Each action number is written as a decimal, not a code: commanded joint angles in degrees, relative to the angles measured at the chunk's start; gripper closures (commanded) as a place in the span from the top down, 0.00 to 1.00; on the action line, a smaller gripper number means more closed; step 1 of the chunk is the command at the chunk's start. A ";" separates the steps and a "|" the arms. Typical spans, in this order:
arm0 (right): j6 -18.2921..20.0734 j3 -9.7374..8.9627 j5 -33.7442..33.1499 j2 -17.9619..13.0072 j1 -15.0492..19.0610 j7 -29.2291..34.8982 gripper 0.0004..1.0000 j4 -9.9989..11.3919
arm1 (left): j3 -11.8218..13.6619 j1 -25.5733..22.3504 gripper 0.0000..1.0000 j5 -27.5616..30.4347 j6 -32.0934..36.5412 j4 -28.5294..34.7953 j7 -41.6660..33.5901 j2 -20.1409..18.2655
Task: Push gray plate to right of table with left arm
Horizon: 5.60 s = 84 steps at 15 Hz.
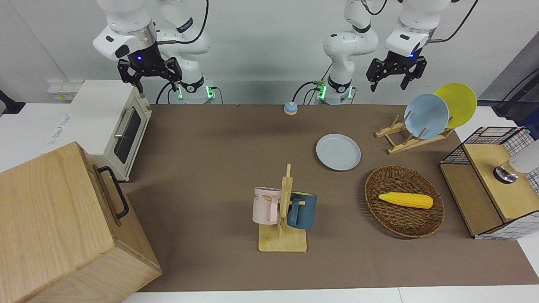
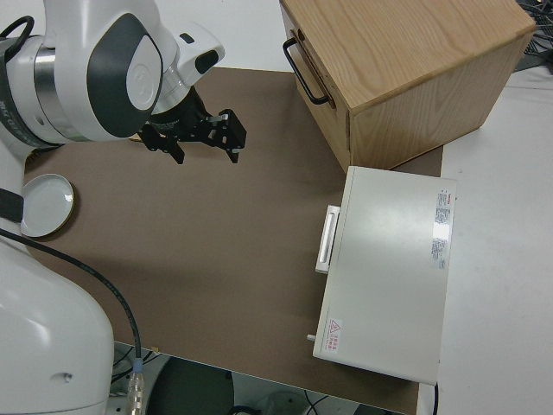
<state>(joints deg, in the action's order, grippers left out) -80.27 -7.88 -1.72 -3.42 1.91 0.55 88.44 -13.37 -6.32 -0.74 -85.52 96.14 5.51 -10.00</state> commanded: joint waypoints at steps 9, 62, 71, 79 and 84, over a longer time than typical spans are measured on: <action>0.81 -1.09 -0.48 -0.53 1.35 -0.46 1.00 -0.02 | 0.45 0.52 1.00 -0.84 1.41 -0.78 -0.50 -0.28; 0.81 -1.09 -0.48 -0.53 1.35 -0.46 1.00 -0.02 | 3.35 -0.62 0.81 4.96 -45.96 44.75 0.20 4.81; 0.81 -1.09 -0.48 -0.53 1.35 -0.46 1.00 -0.02 | 3.35 0.08 0.51 5.84 -49.13 44.75 1.87 7.71; 0.81 -1.09 -0.48 -0.53 1.35 -0.46 1.00 -0.02 | 2.56 0.17 0.00 7.33 -49.48 44.48 1.96 8.07; 0.81 -1.09 -0.48 -0.53 1.35 -0.46 1.00 -0.02 | 2.38 5.69 0.00 7.34 -49.48 44.48 9.23 8.07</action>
<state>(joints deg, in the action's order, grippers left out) -80.27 -7.88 -1.72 -3.42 1.91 0.55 88.44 -10.86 -5.53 5.96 -133.42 139.96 8.71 -2.40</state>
